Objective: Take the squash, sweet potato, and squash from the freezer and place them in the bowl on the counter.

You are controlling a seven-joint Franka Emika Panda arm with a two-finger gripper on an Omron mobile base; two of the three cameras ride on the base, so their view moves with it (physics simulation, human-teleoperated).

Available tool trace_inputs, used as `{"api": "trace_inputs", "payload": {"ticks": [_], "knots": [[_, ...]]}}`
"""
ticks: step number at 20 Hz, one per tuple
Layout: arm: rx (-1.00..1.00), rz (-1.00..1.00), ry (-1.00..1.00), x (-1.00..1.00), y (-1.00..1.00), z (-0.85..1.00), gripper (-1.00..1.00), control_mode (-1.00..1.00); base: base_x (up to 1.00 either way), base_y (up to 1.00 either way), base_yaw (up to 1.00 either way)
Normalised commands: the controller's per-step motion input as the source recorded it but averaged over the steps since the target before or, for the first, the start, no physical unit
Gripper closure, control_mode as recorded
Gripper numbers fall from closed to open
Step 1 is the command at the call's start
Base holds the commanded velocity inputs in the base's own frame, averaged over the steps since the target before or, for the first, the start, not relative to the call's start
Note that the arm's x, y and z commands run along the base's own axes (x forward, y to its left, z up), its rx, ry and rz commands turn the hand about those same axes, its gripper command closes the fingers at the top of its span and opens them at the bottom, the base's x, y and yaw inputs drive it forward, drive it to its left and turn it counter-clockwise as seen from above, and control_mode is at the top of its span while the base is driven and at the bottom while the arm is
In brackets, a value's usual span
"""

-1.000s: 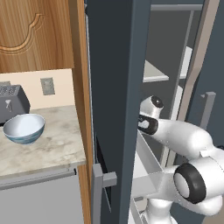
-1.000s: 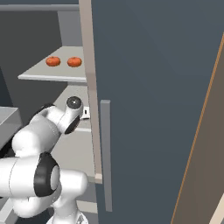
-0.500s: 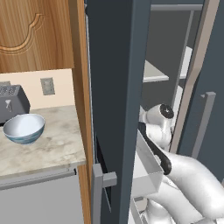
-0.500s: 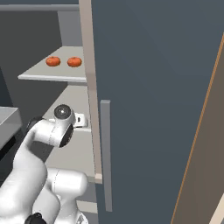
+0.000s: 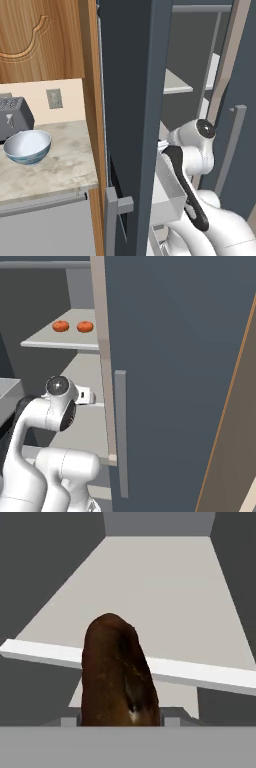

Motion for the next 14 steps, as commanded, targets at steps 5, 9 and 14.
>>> {"api": "trace_inputs", "payload": {"ticks": [5, 9, 14], "knots": [[0.00, -0.03, 0.00, -0.57, -0.10, 0.49, 1.00, -1.00, 0.00, 0.00, 0.00], [0.00, -0.03, 0.00, -0.57, -0.05, 0.39, 1.00, -1.00, 0.00, 0.00, 0.00], [0.00, -0.07, 0.00, -0.65, -0.07, 0.44, 1.00, -1.00, 0.00, 0.00, 0.00]]}}
